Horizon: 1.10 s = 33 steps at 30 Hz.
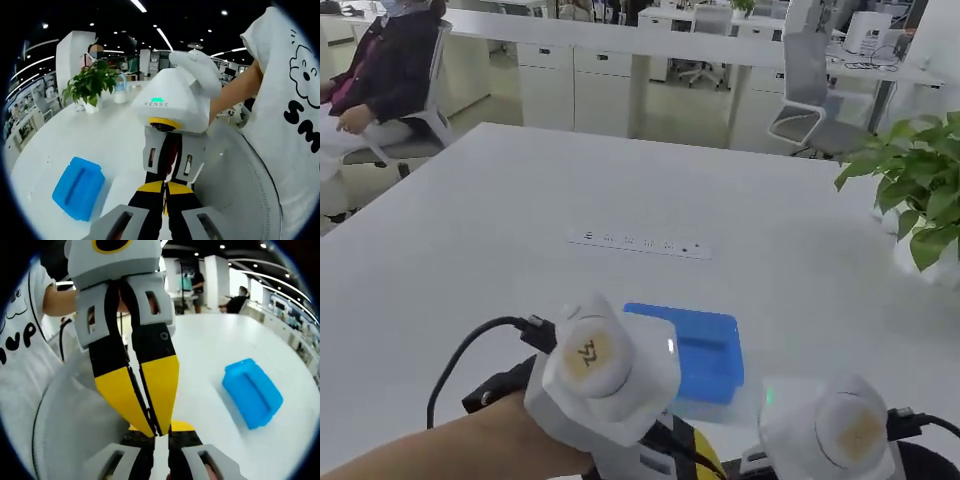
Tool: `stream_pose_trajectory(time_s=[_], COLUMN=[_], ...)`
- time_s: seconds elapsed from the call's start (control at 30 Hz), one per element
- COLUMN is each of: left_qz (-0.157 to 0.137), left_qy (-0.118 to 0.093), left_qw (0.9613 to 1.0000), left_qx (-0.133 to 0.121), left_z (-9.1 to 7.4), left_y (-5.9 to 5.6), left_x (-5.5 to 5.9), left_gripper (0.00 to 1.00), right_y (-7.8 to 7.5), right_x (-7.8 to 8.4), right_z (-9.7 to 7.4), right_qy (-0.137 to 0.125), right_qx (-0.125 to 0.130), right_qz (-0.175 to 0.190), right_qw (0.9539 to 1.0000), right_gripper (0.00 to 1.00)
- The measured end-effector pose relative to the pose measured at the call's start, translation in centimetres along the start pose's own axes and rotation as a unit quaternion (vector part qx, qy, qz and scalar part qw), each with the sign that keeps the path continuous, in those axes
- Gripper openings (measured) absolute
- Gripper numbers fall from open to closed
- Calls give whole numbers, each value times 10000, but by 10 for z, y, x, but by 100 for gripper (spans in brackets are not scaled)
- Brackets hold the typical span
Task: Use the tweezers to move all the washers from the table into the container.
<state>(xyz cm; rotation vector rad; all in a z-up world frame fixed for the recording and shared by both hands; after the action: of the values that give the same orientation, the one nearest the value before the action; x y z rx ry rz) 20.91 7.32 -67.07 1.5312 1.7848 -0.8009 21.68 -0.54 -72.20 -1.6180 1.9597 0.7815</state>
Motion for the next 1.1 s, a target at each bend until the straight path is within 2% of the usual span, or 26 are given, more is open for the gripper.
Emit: stream_pose_trajectory(time_s=[0.1,0.27,0.37,0.5,0.63,0.73,0.77,0.93,0.97,1.03,1.1], left_qz=[314,273,177,155,114,116,64,-5,3,200,252], left_qy=[106,214,122,134,152,309,220,256,359,616,634], left_qw=[9993,9988,9987,9983,9981,9975,9977,9973,9970,9954,9952], left_qx=[-165,-354,-454,-553,-583,-630,-632,-690,-682,-700,-699], left_z=[1,4,6,12,15,15,14,9,9,11,13], left_y=[8,22,31,40,43,44,44,47,47,46,46], left_x=[4,16,21,29,38,47,47,59,63,72,78], left_gripper=[0,0,0,0,0,0,0,0,0,0,0], right_y=[-10,-28,-36,-45,-49,-48,-48,-50,-50,-48,-45], right_x=[1,4,4,8,11,15,15,18,18,19,22], right_z=[2,9,12,19,25,30,30,33,33,33,31], right_qy=[194,322,336,422,461,489,460,406,383,393,412], right_qx=[180,330,360,474,484,508,528,601,614,686,771], right_qz=[-139,-136,-106,-133,-84,-89,-86,116,105,62,56], right_qw=[9996,9988,9987,9979,9977,9975,9975,9973,9973,9968,9962], right_gripper=[6,7,8,8,9,8,8,9,10,10,11])
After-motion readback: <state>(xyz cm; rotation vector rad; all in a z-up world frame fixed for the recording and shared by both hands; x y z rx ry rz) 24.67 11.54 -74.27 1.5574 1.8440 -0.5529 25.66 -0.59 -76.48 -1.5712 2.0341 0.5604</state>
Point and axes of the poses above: the centre of the closed fingertips' face, and the gripper's own axes: z roughly forward along the fingers, y roughly to its left, x roughly out of its underside, the point moved 8 cm from there along -z, roughly backward along the fingers, and after that the axes turned 1 degree about y, right-handed, at the moved point
